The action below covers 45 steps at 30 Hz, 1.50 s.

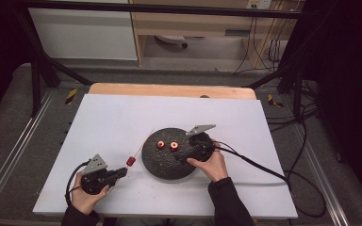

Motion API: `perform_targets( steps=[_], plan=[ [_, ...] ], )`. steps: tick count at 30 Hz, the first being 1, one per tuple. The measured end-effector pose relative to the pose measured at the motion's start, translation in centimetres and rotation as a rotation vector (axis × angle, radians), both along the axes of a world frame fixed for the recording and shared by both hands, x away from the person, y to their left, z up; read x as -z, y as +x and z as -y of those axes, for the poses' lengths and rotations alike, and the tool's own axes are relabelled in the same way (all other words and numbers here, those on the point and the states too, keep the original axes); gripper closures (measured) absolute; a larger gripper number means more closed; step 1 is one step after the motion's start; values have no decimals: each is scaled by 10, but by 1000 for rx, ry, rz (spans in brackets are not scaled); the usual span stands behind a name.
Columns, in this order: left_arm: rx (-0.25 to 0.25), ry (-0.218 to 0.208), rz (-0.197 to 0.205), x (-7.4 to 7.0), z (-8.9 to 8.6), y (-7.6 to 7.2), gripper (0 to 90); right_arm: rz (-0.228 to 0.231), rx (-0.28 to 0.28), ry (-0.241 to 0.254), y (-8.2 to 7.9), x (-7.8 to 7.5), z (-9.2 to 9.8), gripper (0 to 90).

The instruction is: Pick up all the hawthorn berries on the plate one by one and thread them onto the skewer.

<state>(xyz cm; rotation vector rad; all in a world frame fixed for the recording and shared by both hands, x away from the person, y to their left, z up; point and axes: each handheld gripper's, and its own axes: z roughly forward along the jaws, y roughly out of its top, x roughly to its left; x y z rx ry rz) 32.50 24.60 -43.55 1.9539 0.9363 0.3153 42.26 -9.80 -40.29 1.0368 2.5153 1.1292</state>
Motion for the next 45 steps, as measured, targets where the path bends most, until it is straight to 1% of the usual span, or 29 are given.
perform_targets(
  steps=[1, 3, 5, 9, 16, 21, 23, 26, 27, 29, 32, 35, 37, 40, 42, 45],
  plan=[
    [1, 2, 0, 0, 0, 0, 886, -9, -12, -32, 3, 0, -3, 77],
    [6, 7, -3, 1, 0, 0, 886, -23, -31, -73, 7, 1, -6, 80],
    [10, 10, -3, 1, 0, -1, 886, -37, -43, -102, 11, 2, -10, 82],
    [6, 3, -10, 2, 0, 0, 886, -41, -67, -144, 19, 2, -16, 93],
    [6, 5, -15, 3, 0, 1, 886, -57, -94, -179, 33, 0, -28, 119],
    [5, 6, -16, 3, 0, 1, 886, -63, -97, -190, 44, -3, -33, 144],
    [6, 4, -17, 3, 0, 2, 886, -77, -96, -193, 48, -2, -35, 151],
    [2, 2, -20, 4, 0, 2, 886, -90, -105, -223, 53, -1, -37, 165],
    [1, 2, -20, 4, 0, 2, 886, -98, -109, -227, 55, -1, -38, 175],
    [2, 5, -20, 4, 0, 2, 886, -94, -112, -232, 59, -2, -40, 208],
    [2, 5, -20, 4, 0, 2, 886, -99, -126, -222, 62, -4, -42, 280],
    [1, 4, -21, 4, 0, 3, 886, -105, -153, -251, 65, -4, -46, 352],
    [3, 5, -21, 4, 0, 3, 886, -118, -175, -261, 66, -3, -48, 393],
    [5, 4, -23, 4, 0, 3, 886, -153, -180, -276, 68, -1, -49, 440],
    [6, 6, -24, 5, 0, 3, 886, -168, -192, -294, 69, 2, -49, 469],
    [6, 6, -25, 5, 0, 3, 886, -186, -197, -302, 70, 3, -49, 507]
  ],
)
